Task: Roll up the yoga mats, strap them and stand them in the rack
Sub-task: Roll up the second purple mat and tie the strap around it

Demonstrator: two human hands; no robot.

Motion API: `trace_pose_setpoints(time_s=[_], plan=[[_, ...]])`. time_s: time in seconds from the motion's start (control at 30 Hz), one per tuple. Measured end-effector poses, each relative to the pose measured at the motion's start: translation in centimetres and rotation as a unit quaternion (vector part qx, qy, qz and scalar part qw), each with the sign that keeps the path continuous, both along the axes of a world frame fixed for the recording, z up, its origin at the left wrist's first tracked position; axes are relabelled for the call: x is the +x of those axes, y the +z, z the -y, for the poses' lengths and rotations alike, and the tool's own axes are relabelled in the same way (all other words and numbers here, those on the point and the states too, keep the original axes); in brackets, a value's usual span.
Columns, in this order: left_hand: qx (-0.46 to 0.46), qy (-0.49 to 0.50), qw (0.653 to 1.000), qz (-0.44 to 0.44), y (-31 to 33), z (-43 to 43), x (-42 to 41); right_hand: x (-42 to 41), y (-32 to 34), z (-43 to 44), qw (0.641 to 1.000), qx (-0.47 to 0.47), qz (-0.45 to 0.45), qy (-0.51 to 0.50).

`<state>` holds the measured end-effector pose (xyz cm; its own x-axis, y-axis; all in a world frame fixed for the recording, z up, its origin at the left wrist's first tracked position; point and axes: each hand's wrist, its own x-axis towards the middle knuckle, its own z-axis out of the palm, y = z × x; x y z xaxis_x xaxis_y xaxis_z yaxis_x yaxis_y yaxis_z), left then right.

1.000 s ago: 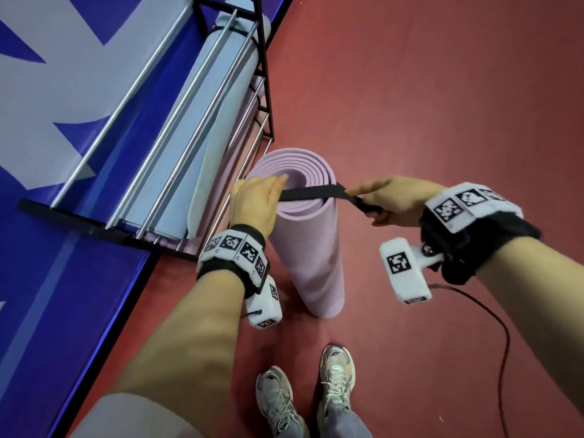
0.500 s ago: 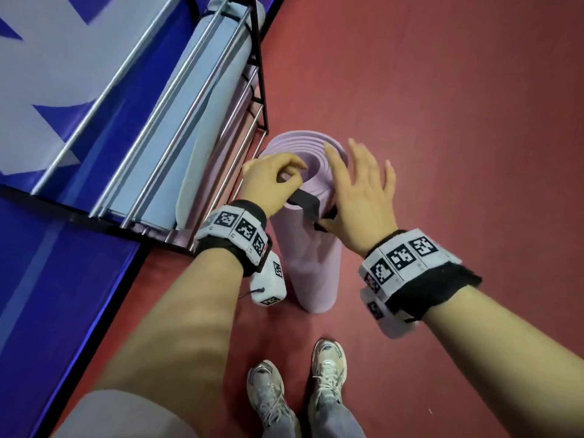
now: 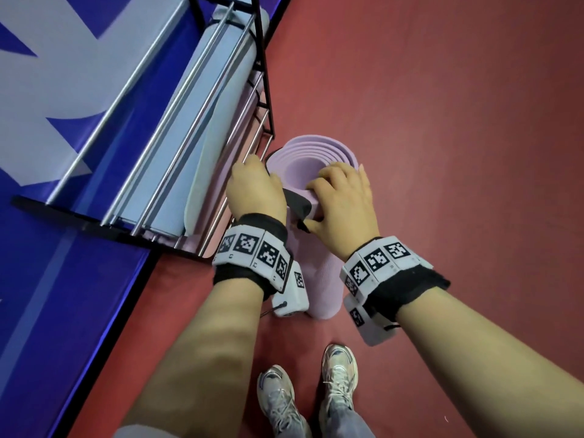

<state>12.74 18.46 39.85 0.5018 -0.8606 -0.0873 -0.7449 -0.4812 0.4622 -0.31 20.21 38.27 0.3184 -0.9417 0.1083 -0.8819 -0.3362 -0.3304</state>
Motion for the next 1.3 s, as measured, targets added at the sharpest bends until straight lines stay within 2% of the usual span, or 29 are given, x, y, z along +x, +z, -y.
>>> trace_pose_setpoints(time_s=[0.07,0.1,0.2,0.27,0.33,0.47,0.53,0.57,0.63,0.7,0.73,0.77,0.8,0.87,0.9,0.93,1.0,1.03,1.07,1.17,1.3], plan=[[-0.032,-0.010,0.999,0.022,0.5,-0.2,0.4,0.0,-0.1,-0.1,0.999,0.028,0.017,-0.017],[-0.055,0.010,0.998,0.003,0.7,-0.3,0.8,-0.1,-0.2,0.0,0.999,0.036,0.022,-0.021],[-0.069,0.140,0.981,-0.118,-0.4,-1.0,2.5,-0.8,-0.3,0.2,0.998,0.051,0.044,-0.018],[-0.048,0.235,0.939,-0.247,-2.9,-1.6,3.4,-1.0,-0.3,0.1,0.996,0.059,0.066,-0.010],[-0.021,0.280,0.907,-0.313,-5.1,-2.3,3.6,-1.2,-0.4,-0.3,0.994,0.050,0.101,-0.001],[0.092,0.209,0.926,-0.300,-9.2,-3.9,1.9,-2.6,-1.1,-1.7,0.987,0.035,0.160,0.008],[0.099,0.173,0.928,-0.315,-9.8,-4.2,0.5,-3.5,-1.2,-2.0,0.985,0.039,0.168,0.011],[0.076,0.148,0.932,-0.321,-9.5,-4.0,-0.1,-3.7,-1.1,-1.8,0.984,0.046,0.170,0.003],[-0.030,0.102,0.933,-0.343,-7.4,-3.4,-1.0,-4.0,-0.9,-0.9,0.980,0.069,0.187,-0.027],[-0.161,0.051,0.892,-0.419,-3.9,-2.9,-1.4,-3.8,-0.5,0.1,0.974,0.098,0.201,-0.046],[-0.197,0.002,0.868,-0.455,-2.4,-2.6,-1.7,-3.6,-0.4,0.3,0.972,0.106,0.207,-0.041],[-0.189,-0.056,0.868,-0.456,-1.5,-2.2,-1.9,-3.1,-0.2,0.4,0.968,0.109,0.223,-0.037],[-0.161,-0.116,0.890,-0.410,-1.2,-2.0,-2.3,-2.6,-0.2,0.1,0.961,0.120,0.245,-0.040],[-0.112,-0.211,0.947,-0.216,-1.3,-1.7,-2.9,-1.9,0.0,-0.5,0.932,0.164,0.313,-0.084],[-0.114,-0.237,0.956,-0.128,-1.6,-1.7,-2.9,-1.7,0.0,-0.6,0.905,0.189,0.363,-0.115],[-0.131,-0.256,0.955,-0.075,-2.1,-1.8,-2.8,-1.8,0.0,-0.6,0.870,0.209,0.421,-0.146],[-0.179,-0.272,0.945,-0.023,-3.1,-1.8,-2.3,-2.1,-0.7,0.1,0.808,0.233,0.508,-0.186],[-0.187,-0.269,0.945,-0.005,-3.4,-1.7,-2.1,-2.1,-1.1,0.6,0.800,0.241,0.516,-0.187],[-0.185,-0.265,0.946,0.009,-3.7,-1.7,-2.0,-2.0,-1.7,0.8,0.808,0.244,0.505,-0.181],[-0.185,-0.267,0.946,0.019,-4.0,-2.0,-1.8,-1.2,-4.1,0.1,0.847,0.210,0.464,-0.153],[-0.174,-0.262,0.949,0.027,-4.4,-2.1,-0.5,-1.1,-7.4,-2.0,0.829,0.260,0.460,-0.186]])
